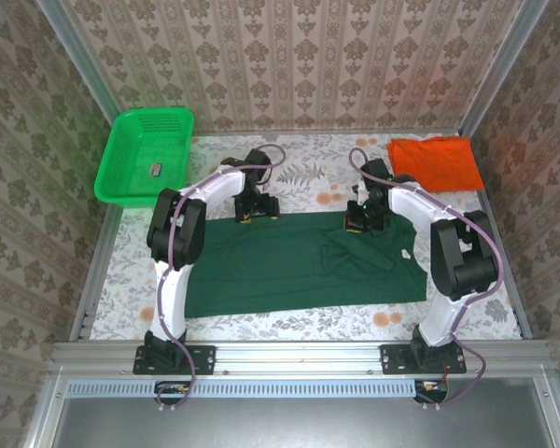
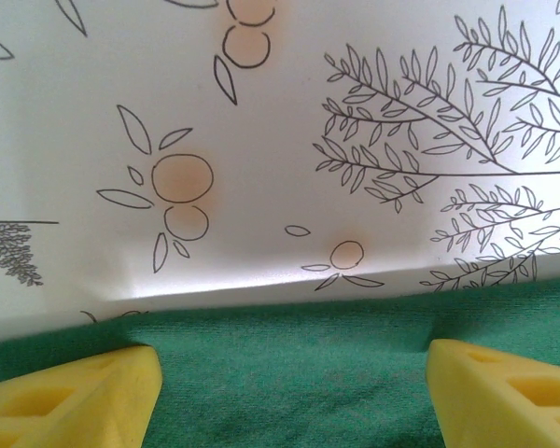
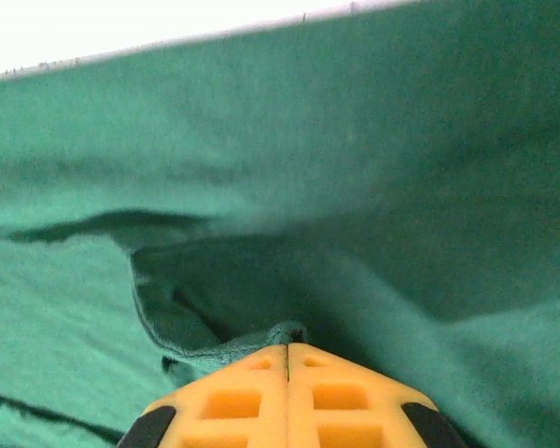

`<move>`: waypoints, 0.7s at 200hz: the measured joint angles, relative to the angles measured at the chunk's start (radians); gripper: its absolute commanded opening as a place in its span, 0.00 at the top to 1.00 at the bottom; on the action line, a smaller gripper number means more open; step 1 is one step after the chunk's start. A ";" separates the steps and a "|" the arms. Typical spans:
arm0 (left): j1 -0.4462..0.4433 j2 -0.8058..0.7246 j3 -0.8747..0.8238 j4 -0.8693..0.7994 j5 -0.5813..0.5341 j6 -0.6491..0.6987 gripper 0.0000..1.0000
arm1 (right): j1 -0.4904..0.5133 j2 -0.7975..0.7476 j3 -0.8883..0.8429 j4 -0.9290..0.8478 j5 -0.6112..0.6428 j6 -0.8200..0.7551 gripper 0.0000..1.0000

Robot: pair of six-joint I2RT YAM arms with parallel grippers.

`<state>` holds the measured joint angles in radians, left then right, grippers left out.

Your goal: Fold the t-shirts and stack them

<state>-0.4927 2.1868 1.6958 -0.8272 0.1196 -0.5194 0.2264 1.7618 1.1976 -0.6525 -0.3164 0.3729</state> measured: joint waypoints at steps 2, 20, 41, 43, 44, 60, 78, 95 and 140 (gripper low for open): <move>0.000 0.000 0.000 0.001 0.000 0.000 0.22 | 0.001 -0.003 -0.005 -0.001 -0.003 0.001 0.95; 0.000 0.000 0.000 0.002 -0.002 0.000 0.22 | 0.019 -0.038 -0.064 0.007 -0.029 0.021 0.94; -0.003 0.000 0.000 0.001 -0.007 0.004 0.22 | 0.054 -0.065 -0.127 0.026 -0.056 0.056 0.92; -0.003 0.000 0.000 0.001 -0.008 0.004 0.22 | 0.059 -0.068 -0.134 0.028 -0.059 0.063 0.92; -0.003 0.000 0.000 0.001 -0.008 0.005 0.22 | 0.061 -0.068 -0.136 0.029 -0.060 0.065 0.91; -0.004 0.000 -0.002 0.002 -0.011 0.008 0.22 | 0.101 -0.086 -0.181 0.060 -0.074 0.117 0.83; -0.005 0.000 -0.003 0.002 -0.011 0.013 0.22 | 0.155 -0.111 -0.246 0.129 -0.090 0.210 0.71; -0.005 -0.001 -0.004 0.002 -0.011 0.016 0.22 | 0.201 -0.135 -0.312 0.190 -0.100 0.290 0.66; -0.011 -0.004 -0.006 0.004 -0.021 0.019 0.21 | 0.196 -0.278 -0.447 0.269 -0.126 0.443 0.52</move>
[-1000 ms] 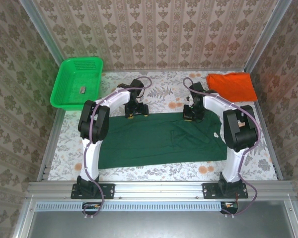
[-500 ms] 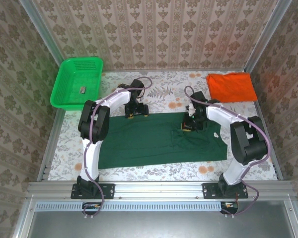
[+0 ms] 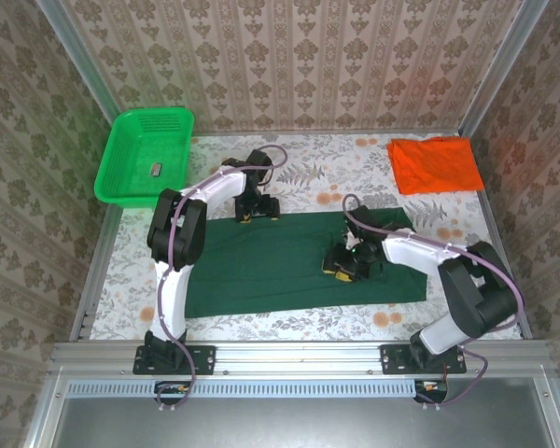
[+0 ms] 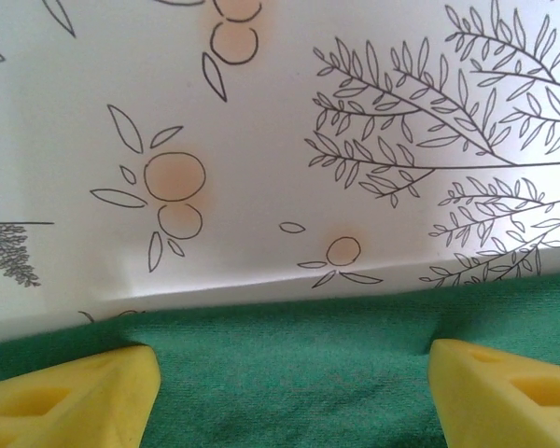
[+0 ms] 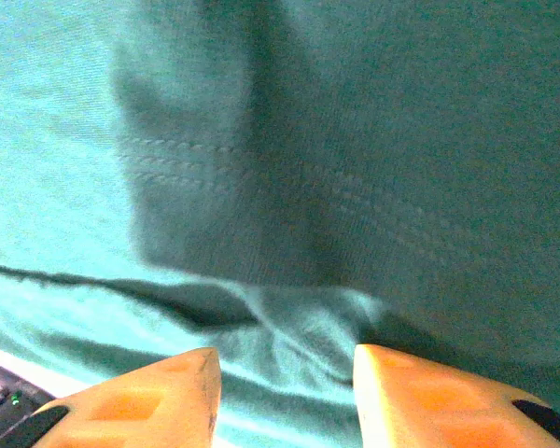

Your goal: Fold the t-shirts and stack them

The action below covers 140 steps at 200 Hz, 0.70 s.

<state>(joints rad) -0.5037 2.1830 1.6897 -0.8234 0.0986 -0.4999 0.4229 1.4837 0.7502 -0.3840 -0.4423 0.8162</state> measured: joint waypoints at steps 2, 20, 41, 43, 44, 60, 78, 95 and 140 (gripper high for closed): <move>0.000 0.000 0.000 0.000 -0.001 0.000 0.21 | -0.007 -0.012 -0.005 0.009 -0.007 0.003 0.52; -0.002 -0.002 -0.002 0.002 -0.005 0.003 0.21 | -0.091 -0.107 -0.051 0.092 -0.040 0.079 0.52; -0.002 -0.006 -0.004 0.002 -0.006 0.003 0.21 | -0.188 -0.174 -0.074 0.158 -0.046 0.145 0.59; -0.002 -0.006 -0.004 0.002 -0.006 0.004 0.21 | -0.198 -0.175 -0.073 0.164 -0.045 0.149 0.60; -0.002 -0.007 -0.005 0.002 -0.007 0.004 0.21 | -0.203 -0.176 -0.073 0.169 -0.045 0.154 0.61; -0.002 -0.015 -0.013 0.002 -0.014 0.006 0.21 | -0.222 -0.163 -0.061 0.179 -0.043 0.161 0.69; -0.002 -0.025 -0.026 0.001 -0.026 0.006 0.21 | -0.222 -0.096 -0.025 0.180 -0.043 0.162 0.76; -0.002 -0.032 -0.032 -0.003 -0.035 0.007 0.21 | -0.209 0.011 0.023 0.187 -0.041 0.152 0.79; -0.002 -0.032 -0.043 -0.002 -0.050 0.010 0.20 | -0.121 0.215 0.127 0.178 -0.036 0.111 0.82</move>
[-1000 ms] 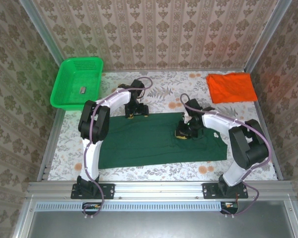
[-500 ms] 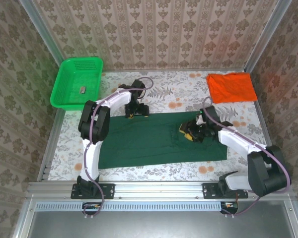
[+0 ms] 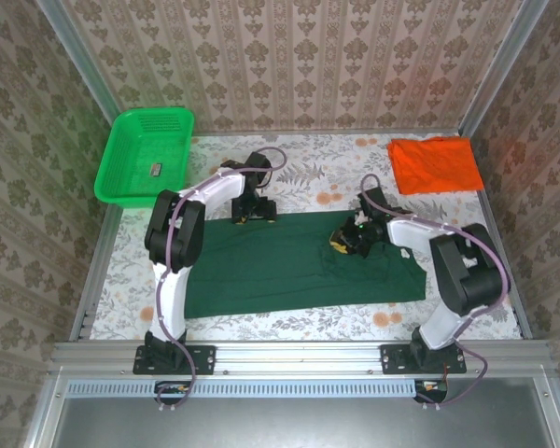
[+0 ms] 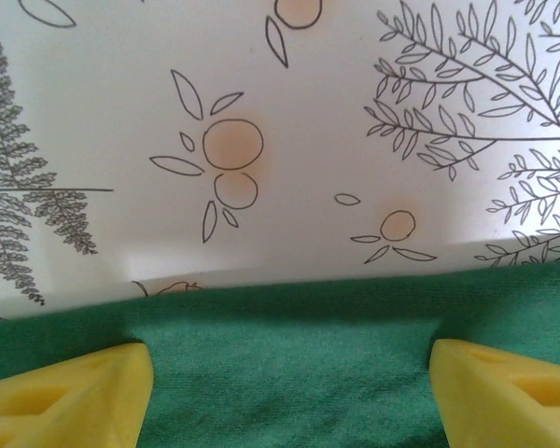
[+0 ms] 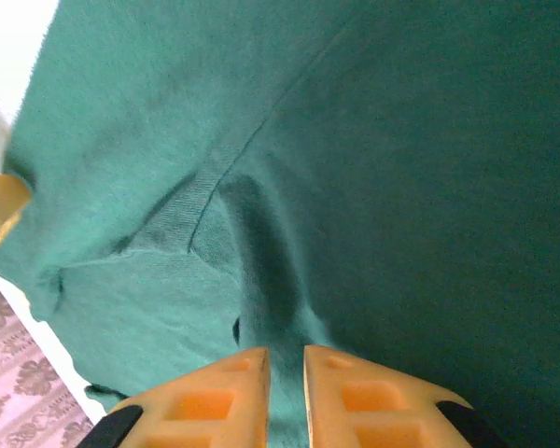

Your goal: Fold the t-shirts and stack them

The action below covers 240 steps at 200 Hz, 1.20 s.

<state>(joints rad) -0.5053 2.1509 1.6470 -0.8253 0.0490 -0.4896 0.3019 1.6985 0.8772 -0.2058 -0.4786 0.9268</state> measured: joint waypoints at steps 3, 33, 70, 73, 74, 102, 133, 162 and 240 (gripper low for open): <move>0.000 0.000 0.000 0.000 0.000 0.000 0.20 | 0.010 0.015 0.010 -0.003 -0.002 -0.008 0.82; 0.000 -0.002 0.000 0.000 -0.001 0.001 0.20 | 0.085 0.059 0.036 -0.057 -0.009 -0.074 0.80; 0.000 -0.002 0.000 -0.004 -0.006 0.012 0.18 | 0.081 0.005 0.029 -0.174 -0.041 -0.157 0.69; 0.000 -0.002 0.000 -0.005 -0.009 0.014 0.17 | 0.074 -0.006 0.028 -0.184 -0.047 -0.157 0.68; 0.000 -0.002 0.000 -0.006 -0.009 0.014 0.17 | 0.072 -0.010 0.027 -0.188 -0.050 -0.158 0.68; 0.002 -0.004 0.002 -0.015 -0.021 0.027 0.16 | -0.029 -0.110 0.025 -0.201 -0.111 -0.146 0.64; 0.007 -0.043 0.003 -0.033 -0.039 0.047 0.16 | -0.195 -0.159 0.087 -0.241 -0.032 -0.149 0.71; 0.035 -0.162 -0.085 -0.018 -0.051 0.062 0.18 | -0.248 -0.039 0.190 -0.299 0.101 -0.187 0.73; 0.180 -0.354 -0.526 0.010 -0.054 0.066 0.19 | -0.151 0.324 0.522 -0.407 0.311 -0.144 0.69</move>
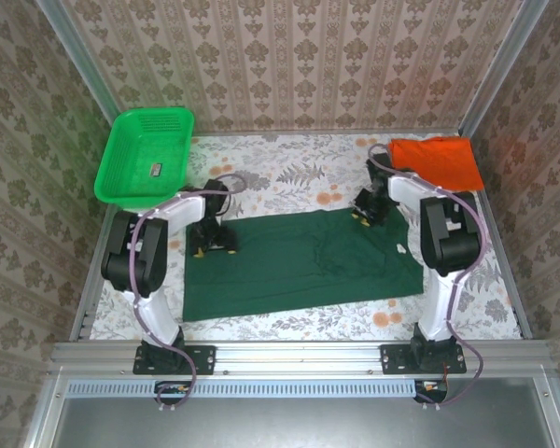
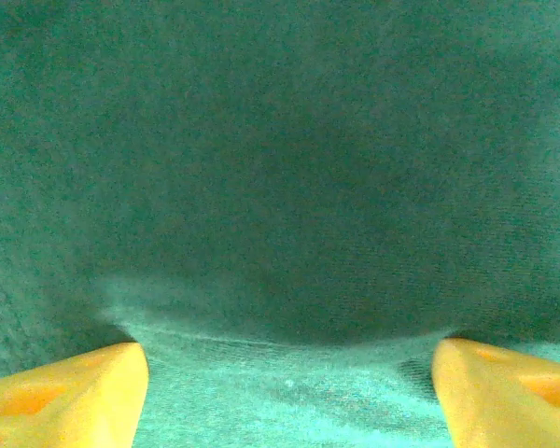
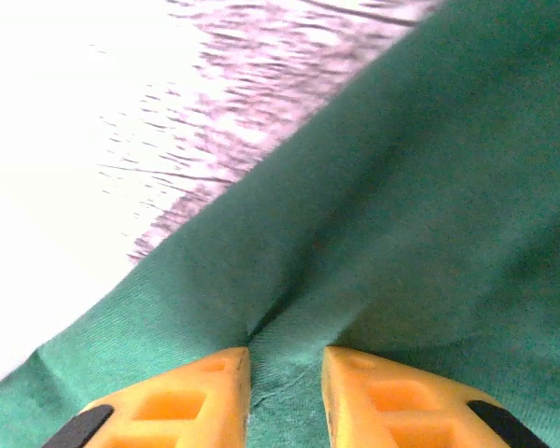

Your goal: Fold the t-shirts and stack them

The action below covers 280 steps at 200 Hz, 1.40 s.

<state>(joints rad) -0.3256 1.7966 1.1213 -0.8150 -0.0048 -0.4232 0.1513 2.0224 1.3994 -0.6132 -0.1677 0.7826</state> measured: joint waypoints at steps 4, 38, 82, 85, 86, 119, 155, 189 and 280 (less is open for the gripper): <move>0.006 -0.013 -0.011 0.002 0.001 0.000 0.19 | 0.010 0.018 0.029 -0.010 0.005 0.006 0.69; 0.052 -0.071 -0.101 0.002 0.005 -0.003 0.18 | 0.094 0.224 0.359 -0.069 0.062 0.045 0.68; 0.077 -0.114 -0.130 -0.014 0.008 -0.002 0.18 | 0.148 0.614 1.027 -0.182 0.060 0.077 0.65; 0.077 -0.115 -0.130 -0.015 0.008 -0.002 0.17 | 0.150 0.644 1.083 -0.189 0.058 0.078 0.65; 0.076 -0.116 -0.130 -0.016 0.008 -0.002 0.17 | 0.151 0.652 1.096 -0.188 0.056 0.077 0.64; 0.010 -0.167 -0.097 -0.057 -0.001 0.042 0.16 | 0.174 0.969 1.638 -0.206 -0.002 0.070 0.59; -0.177 -0.221 -0.020 -0.068 0.003 0.117 0.16 | 0.175 0.977 1.695 -0.276 -0.019 0.020 0.50; -0.344 -0.211 -0.019 -0.081 0.020 0.175 0.18 | 0.159 0.886 1.695 -0.435 -0.024 -0.076 0.44; -0.511 0.011 -0.010 -0.082 0.058 0.184 0.20 | -0.027 0.298 1.728 -0.900 0.133 -0.309 0.41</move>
<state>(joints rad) -0.8368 1.8076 1.1118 -0.8974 0.0536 -0.2390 0.1242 2.3207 3.1279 -1.5127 -0.0349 0.4740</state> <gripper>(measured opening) 0.799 0.594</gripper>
